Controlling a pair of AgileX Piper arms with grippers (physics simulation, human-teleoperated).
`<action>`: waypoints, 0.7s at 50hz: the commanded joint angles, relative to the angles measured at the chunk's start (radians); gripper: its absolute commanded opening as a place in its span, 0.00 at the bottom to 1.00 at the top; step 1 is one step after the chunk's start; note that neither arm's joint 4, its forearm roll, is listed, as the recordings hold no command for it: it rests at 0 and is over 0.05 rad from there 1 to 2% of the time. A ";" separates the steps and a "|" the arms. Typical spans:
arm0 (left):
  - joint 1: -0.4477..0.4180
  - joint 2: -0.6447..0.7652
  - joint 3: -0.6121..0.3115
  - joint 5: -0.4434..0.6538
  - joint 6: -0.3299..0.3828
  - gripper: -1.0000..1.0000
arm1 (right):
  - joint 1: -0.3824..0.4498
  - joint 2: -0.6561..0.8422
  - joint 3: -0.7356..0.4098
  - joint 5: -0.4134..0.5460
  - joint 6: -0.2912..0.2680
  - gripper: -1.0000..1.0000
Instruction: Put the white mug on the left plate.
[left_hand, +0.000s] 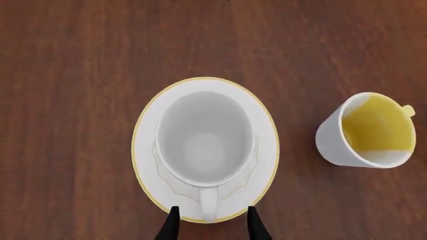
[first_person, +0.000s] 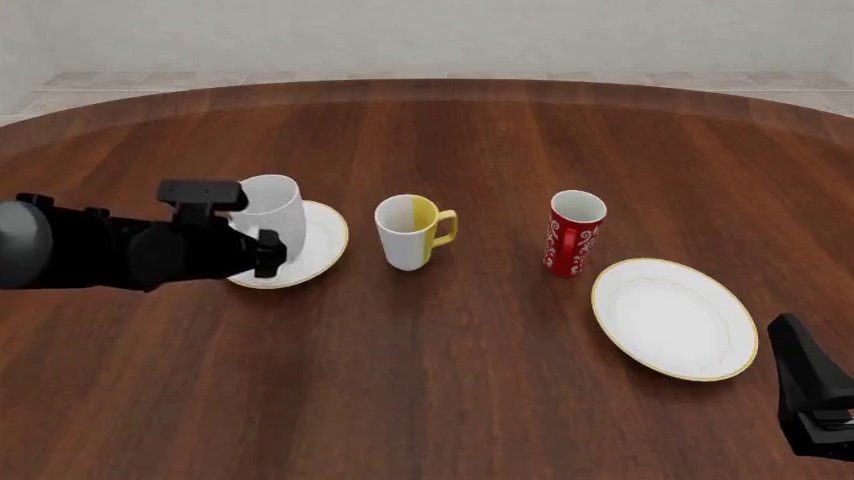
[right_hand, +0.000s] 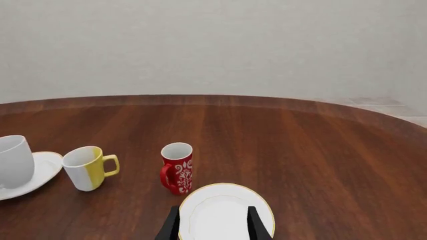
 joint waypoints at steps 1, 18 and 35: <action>0.001 -0.026 0.004 0.012 0.007 1.00 | 0.001 -0.001 0.000 0.002 -0.002 1.00; 0.005 -0.076 0.002 0.040 0.029 1.00 | 0.002 0.000 0.000 0.003 -0.005 1.00; 0.010 -0.125 0.011 0.056 0.054 1.00 | 0.002 0.002 0.000 0.001 -0.006 1.00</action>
